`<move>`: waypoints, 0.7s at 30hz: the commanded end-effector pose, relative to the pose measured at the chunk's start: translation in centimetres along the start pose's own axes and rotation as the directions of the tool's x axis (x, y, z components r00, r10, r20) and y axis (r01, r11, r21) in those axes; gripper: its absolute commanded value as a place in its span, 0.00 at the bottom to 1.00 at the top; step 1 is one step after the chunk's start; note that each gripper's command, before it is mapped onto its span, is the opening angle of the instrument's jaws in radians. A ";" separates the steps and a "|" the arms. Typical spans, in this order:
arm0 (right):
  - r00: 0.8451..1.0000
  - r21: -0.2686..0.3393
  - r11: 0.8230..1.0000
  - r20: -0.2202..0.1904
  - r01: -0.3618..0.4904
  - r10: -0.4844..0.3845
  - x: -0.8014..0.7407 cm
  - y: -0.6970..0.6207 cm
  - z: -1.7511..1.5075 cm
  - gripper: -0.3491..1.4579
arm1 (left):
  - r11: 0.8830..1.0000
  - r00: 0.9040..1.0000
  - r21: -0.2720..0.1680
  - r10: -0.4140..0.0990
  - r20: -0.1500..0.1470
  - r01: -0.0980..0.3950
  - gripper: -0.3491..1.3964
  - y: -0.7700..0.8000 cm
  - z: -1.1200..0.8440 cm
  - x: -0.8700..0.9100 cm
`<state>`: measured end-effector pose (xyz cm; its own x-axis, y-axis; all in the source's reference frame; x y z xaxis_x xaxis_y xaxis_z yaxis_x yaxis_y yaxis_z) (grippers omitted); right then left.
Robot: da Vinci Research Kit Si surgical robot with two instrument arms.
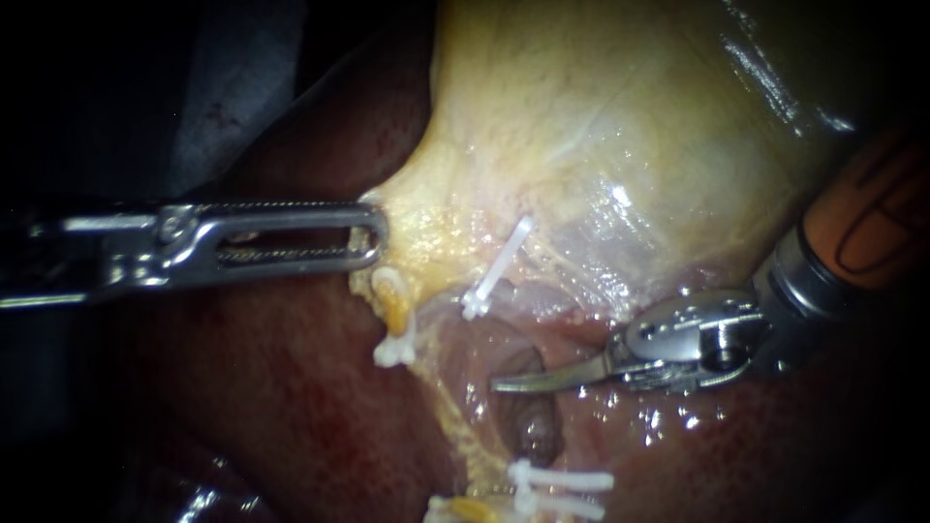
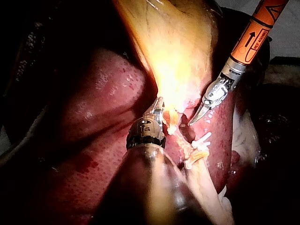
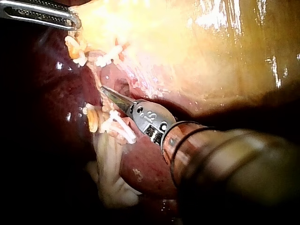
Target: Go back from the cut right tube
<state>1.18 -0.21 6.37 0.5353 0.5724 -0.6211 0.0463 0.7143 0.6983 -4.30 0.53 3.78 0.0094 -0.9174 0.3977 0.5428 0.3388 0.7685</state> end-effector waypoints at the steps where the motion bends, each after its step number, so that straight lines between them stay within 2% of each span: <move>1: 1.000 0.000 1.000 0.000 0.001 -0.001 0.00 0.00 0.00 0.00 | 1.000 1.000 0.000 0.000 0.000 0.000 0.00 0.00 0.00 0.00; 19: 1.000 0.013 1.000 0.002 0.003 -0.003 0.00 -0.04 -0.01 0.00 | 1.000 1.000 -0.001 0.000 0.001 0.000 0.00 -0.01 0.00 0.00; 21: 1.000 0.013 1.000 0.005 0.003 -0.003 0.00 -0.04 -0.01 0.10 | 1.000 1.000 -0.001 0.000 0.001 0.000 0.00 -0.01 0.00 0.00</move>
<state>1.17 -0.24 6.34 0.5389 0.5687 -0.6214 0.0605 0.7096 0.7020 -4.31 0.53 3.78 0.0088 -0.9174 0.3980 0.5435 0.3384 0.7682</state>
